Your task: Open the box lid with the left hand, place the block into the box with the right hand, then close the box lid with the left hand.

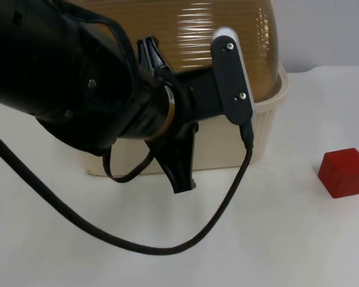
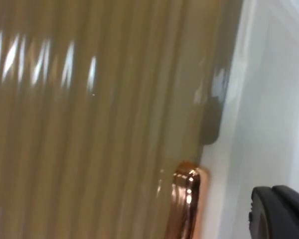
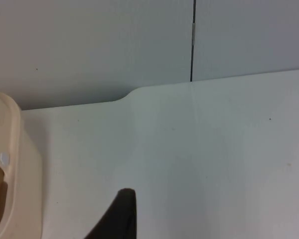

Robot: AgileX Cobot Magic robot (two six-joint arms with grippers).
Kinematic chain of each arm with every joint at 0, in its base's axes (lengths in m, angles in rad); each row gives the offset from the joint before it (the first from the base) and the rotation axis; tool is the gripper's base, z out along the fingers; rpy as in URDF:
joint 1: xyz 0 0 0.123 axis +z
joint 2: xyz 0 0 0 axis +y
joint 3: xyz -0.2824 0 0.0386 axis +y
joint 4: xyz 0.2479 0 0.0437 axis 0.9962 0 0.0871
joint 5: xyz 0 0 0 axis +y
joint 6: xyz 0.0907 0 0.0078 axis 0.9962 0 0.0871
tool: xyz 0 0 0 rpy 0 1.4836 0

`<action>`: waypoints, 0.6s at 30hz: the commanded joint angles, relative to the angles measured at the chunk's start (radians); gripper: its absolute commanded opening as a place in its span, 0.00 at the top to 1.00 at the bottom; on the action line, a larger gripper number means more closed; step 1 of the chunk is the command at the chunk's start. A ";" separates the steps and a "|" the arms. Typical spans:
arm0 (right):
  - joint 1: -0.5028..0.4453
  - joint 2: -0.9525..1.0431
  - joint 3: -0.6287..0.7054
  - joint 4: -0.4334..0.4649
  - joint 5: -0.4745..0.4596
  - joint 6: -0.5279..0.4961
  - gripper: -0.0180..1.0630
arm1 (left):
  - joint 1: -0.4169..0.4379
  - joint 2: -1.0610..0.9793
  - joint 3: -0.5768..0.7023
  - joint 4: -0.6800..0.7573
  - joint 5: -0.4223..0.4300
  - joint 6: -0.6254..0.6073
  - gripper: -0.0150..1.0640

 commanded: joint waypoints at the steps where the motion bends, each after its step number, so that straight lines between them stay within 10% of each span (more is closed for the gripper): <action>1: -0.002 -0.004 -0.007 -0.008 -0.011 -0.006 0.01 | 0.000 0.000 -0.004 0.004 -0.009 0.073 0.99; 18: -0.002 -0.004 -0.007 -0.006 -0.016 -0.006 0.01 | 0.045 0.026 -0.064 0.004 -0.020 0.195 0.99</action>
